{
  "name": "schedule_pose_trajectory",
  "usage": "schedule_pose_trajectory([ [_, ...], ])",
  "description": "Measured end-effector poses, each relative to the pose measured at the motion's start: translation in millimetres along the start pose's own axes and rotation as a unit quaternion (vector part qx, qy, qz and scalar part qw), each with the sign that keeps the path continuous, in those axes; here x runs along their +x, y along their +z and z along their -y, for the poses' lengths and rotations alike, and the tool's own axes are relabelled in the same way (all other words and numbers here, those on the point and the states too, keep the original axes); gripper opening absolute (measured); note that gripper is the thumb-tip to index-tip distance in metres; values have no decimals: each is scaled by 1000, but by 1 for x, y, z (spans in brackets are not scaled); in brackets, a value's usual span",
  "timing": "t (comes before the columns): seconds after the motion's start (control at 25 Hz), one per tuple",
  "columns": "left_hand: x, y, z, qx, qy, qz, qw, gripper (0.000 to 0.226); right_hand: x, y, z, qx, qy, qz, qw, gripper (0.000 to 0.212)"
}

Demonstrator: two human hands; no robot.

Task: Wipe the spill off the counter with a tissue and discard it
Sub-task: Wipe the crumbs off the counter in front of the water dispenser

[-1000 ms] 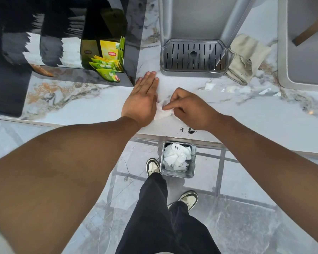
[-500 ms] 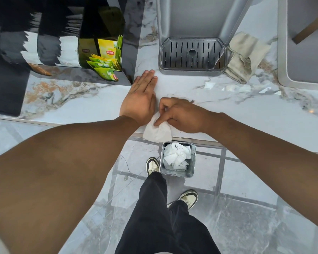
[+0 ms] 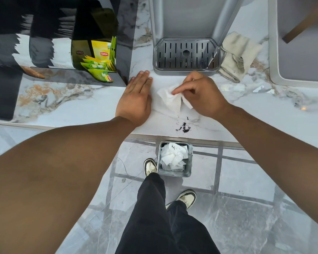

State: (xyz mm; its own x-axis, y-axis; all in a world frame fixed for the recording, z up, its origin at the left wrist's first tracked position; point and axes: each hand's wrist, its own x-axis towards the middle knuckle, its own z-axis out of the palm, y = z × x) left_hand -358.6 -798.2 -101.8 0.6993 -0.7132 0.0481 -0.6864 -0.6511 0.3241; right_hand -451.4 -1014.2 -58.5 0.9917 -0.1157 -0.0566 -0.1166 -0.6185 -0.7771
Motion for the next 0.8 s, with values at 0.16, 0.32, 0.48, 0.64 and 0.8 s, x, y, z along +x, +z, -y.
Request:
schedule_pose_trajectory([
  [0.16, -2, 2, -1, 45, 15, 6, 999, 53, -22, 3, -9, -74, 27, 13, 997, 34],
  [0.32, -2, -4, -5, 77, 20, 34, 996, 54, -33, 2, -4, -58, 43, 13, 997, 35],
  [0.48, 3, -8, -4, 65, 11, 56, 996, 57, -41, 4, -2, -69, 55, 4, 996, 36],
  [0.64, 18, -11, -5, 81, -5, 66, 995, 69, -42, 5, -2, -79, 57, -9, 995, 35],
  [0.8, 20, 0, -2, 114, -29, 69, 991, 88, -40, 9, -7, -88, 49, -11, 995, 36],
])
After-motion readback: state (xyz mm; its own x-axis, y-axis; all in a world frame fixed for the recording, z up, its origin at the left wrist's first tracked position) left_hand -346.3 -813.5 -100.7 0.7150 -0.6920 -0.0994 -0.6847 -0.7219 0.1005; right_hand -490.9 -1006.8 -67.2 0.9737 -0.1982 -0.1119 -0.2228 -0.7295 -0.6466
